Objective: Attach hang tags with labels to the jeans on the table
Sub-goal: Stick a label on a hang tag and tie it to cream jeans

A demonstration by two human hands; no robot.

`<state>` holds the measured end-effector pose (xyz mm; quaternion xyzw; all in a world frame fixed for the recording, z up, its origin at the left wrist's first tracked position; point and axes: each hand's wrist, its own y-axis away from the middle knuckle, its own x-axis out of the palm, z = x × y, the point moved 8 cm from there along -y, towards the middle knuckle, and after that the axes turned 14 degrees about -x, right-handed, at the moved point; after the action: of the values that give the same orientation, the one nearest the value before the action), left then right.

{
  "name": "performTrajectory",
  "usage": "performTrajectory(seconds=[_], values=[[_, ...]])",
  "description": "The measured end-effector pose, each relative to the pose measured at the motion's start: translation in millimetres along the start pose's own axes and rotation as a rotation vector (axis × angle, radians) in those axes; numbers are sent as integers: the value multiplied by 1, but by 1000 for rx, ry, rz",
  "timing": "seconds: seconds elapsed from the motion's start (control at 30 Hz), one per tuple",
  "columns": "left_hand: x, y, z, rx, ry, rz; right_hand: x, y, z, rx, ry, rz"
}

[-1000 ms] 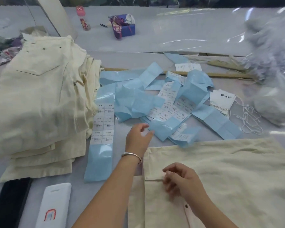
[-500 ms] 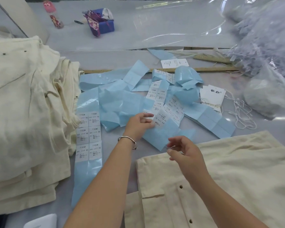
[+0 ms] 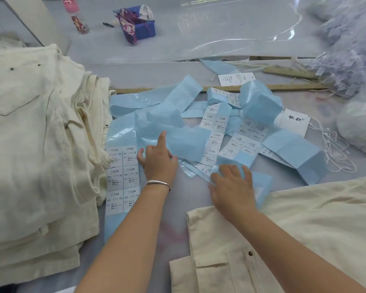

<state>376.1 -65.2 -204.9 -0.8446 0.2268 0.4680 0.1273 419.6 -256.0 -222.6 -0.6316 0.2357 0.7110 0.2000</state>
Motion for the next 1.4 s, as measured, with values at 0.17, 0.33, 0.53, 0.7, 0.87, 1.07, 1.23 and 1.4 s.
performTrajectory(seconds=[0.17,0.33,0.53,0.7,0.87,1.07,1.23,1.4], values=[[-31,33,-45,523,267,-275,-8,-8,-16,145,60,-64],[41,47,-87,504,56,366,-14,-29,-35,276,-212,-72],[56,-3,-57,127,-347,217,-17,-34,-70,418,-211,-15],[68,-14,-54,-12,-100,324,-15,-53,-55,277,-548,-209],[73,-13,-54,-81,164,417,-24,-69,-44,72,-520,-300],[79,-10,-49,-323,773,744,-37,-82,-47,30,-470,-388],[87,-6,-44,-505,918,902,-40,-90,-41,-36,-393,-387],[87,-11,-41,-531,941,877,-47,-89,-44,-47,-398,-453]])
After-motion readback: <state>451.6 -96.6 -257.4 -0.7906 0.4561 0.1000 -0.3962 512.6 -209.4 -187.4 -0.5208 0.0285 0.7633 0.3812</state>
